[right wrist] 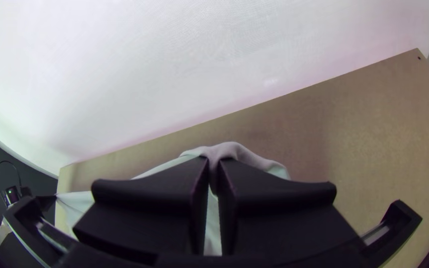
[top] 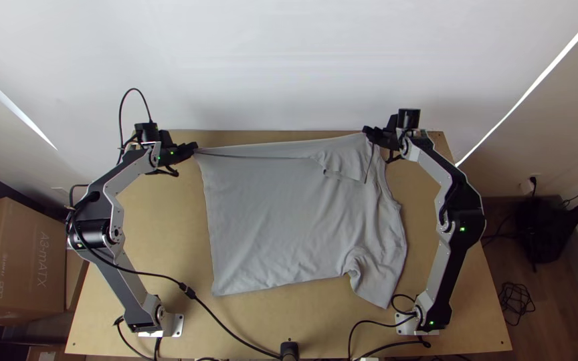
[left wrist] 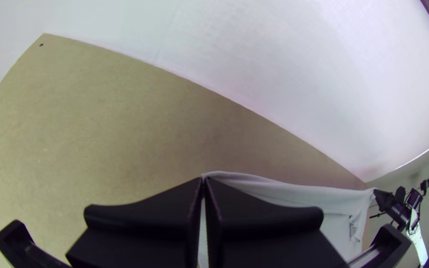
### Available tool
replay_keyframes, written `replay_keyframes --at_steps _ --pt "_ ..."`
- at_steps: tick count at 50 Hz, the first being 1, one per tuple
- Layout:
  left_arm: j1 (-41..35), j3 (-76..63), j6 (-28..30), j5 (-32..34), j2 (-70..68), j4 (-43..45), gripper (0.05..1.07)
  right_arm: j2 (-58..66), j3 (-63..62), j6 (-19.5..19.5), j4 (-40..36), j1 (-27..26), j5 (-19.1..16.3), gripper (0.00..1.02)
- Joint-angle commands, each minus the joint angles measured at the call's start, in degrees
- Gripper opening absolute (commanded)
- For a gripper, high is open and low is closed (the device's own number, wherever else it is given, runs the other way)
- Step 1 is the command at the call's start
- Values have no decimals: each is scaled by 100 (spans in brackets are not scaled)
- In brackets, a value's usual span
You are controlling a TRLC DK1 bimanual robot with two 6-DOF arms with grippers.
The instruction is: Fold the t-shirt
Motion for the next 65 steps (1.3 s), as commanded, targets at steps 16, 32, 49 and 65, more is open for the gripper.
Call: replay_keyframes --at_steps 16,32,49,65 --pt "-395 -543 -721 -27 -1107 -386 8 190 864 -6 -1025 -182 81 2" --pt "-825 -1641 -1538 -27 -2135 -157 8 -337 355 -278 -1465 -182 90 2" --pt "-764 -2344 -1617 -36 -2539 -34 8 -1120 -709 -507 -1456 -243 90 2" --pt "-623 -2898 -1538 -27 -2706 159 8 -1559 -1412 -673 -1456 -331 90 2"
